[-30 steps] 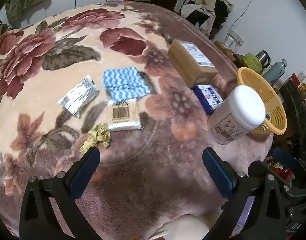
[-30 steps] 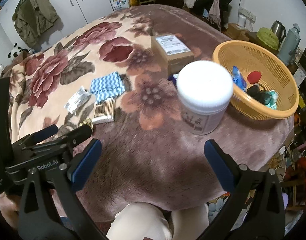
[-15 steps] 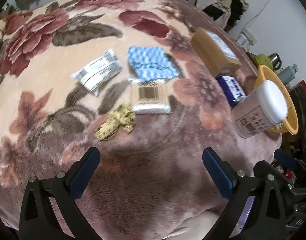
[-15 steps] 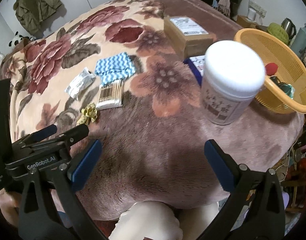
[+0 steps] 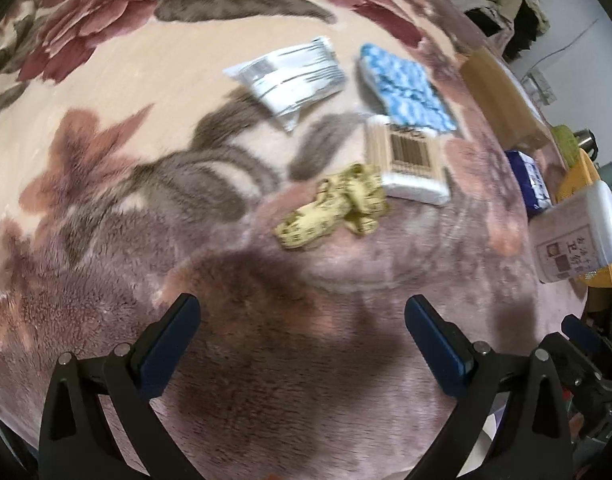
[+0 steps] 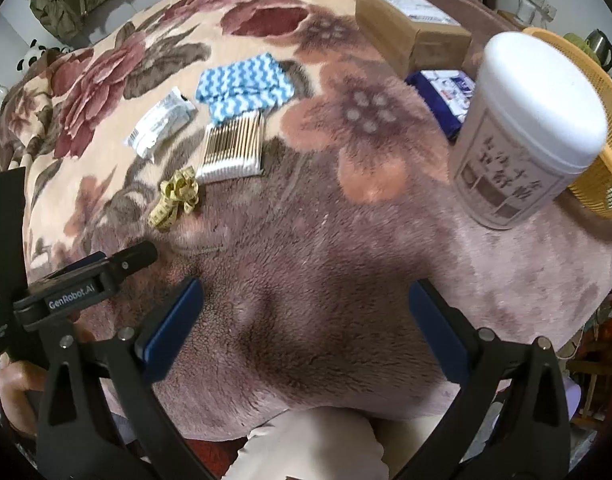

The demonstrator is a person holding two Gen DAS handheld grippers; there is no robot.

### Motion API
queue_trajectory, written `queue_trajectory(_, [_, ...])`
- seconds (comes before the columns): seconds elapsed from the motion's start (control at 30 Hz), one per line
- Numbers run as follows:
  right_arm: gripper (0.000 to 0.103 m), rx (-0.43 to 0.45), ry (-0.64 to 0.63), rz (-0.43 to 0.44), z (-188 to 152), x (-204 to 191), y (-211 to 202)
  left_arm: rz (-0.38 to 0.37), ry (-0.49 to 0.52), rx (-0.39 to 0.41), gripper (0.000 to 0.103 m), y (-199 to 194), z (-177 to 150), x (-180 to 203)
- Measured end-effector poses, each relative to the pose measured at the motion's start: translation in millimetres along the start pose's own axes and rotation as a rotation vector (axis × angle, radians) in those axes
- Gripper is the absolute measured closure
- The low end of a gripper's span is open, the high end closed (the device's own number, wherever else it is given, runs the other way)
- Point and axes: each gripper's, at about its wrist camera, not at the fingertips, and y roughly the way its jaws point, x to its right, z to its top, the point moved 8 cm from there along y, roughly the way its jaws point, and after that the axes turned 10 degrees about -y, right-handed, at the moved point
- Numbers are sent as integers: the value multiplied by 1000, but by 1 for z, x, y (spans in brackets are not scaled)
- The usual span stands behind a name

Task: Organize soft objects
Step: 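Grasp the yellow tape measure with the left gripper while the right grasps the cotton-swab bag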

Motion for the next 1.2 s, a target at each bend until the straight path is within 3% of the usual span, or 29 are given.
queue_trajectory(0.23, [0,-29,-12,15,1,-7,17,-4,-17,-30,1,18,1,-8])
queue_trajectory(0.43, [0,-48,0,22,1,-3,29,-20,61,7,3,25,17,14])
queue_trajectory(0.57, [0,-55,18,20,3,5,34,30,165,48,16,35,30,33])
queue_trajectory(0.73, [0,-60,34,22,7,14,41,59,213,40,23,54,40,44])
queue_trajectory(0.8, [0,-64,35,24,8,16,44,69,214,29,38,60,42,44])
queue_trajectory(0.87, [0,-74,36,26,7,18,49,82,219,21,45,65,44,43])
queue_trajectory(0.97, [0,-83,30,32,9,16,55,50,190,13,64,62,48,37])
queue_trajectory(1.2, [0,-78,-21,50,34,-9,70,13,81,47,66,36,51,3])
